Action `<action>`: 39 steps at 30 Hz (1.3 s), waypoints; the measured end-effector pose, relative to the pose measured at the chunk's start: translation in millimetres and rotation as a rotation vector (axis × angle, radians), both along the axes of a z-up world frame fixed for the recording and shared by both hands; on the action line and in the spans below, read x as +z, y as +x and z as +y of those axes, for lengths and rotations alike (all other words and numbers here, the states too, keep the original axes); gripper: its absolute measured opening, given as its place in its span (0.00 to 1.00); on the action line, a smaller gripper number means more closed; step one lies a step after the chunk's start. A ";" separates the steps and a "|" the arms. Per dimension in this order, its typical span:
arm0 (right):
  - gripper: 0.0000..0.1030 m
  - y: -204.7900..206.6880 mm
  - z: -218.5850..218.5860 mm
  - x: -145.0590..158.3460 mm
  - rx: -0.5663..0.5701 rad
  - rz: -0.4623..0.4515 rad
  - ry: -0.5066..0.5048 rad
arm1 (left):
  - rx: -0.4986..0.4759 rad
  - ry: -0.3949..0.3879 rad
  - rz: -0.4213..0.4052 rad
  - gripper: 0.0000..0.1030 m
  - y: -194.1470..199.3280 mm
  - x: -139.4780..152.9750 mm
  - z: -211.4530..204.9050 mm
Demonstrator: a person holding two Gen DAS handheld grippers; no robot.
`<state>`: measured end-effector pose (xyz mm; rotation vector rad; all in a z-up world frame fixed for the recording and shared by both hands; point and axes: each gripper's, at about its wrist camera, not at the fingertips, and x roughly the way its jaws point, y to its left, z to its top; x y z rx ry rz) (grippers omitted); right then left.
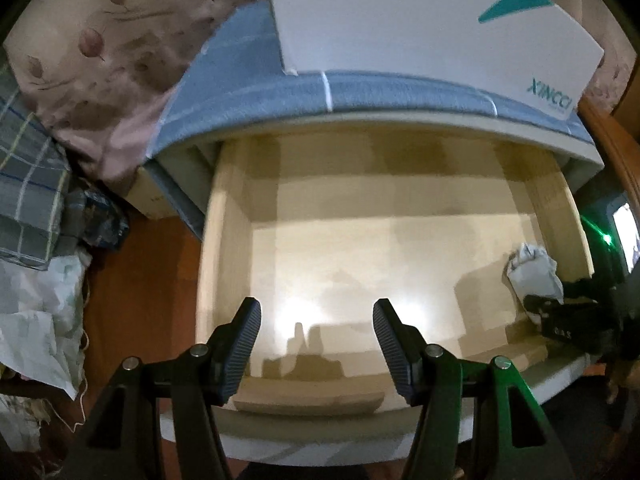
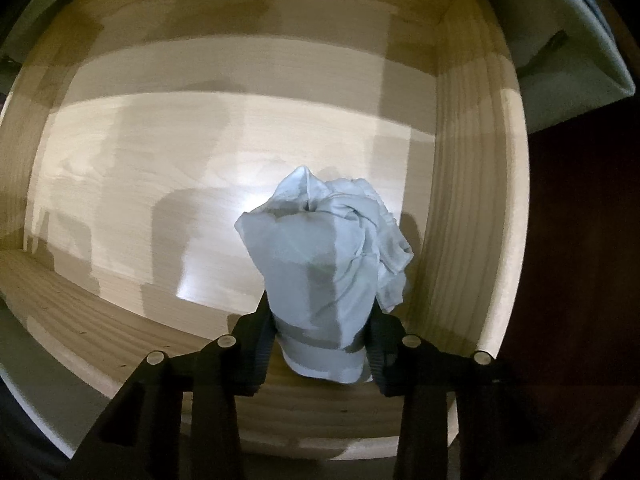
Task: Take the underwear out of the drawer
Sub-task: 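Carry the white underwear into the white box and open the right tool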
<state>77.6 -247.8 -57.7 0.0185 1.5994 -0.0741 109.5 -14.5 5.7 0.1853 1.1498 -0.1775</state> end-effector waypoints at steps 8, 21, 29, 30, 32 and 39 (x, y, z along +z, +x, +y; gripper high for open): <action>0.34 -10.8 -0.7 27.0 0.006 -0.123 0.013 | 0.113 0.007 -0.129 0.58 -7.0 13.4 16.6; 0.34 -25.8 -10.0 97.8 -0.001 -0.393 0.087 | 0.145 -0.020 -0.166 0.58 -9.3 21.6 24.5; 0.34 -36.2 -0.3 162.4 0.024 -0.519 0.127 | 0.146 -0.032 -0.168 0.58 -11.0 22.8 27.1; 0.34 -29.7 7.2 166.2 0.025 -0.531 0.128 | 0.151 -0.033 -0.173 0.58 -11.8 23.7 27.9; 0.34 -27.8 5.5 186.2 0.023 -0.564 0.139 | 0.157 -0.040 -0.182 0.58 -12.3 25.8 29.0; 0.34 8.8 7.3 247.3 0.008 -0.675 0.146 | 0.160 -0.049 -0.178 0.58 -9.7 25.9 30.9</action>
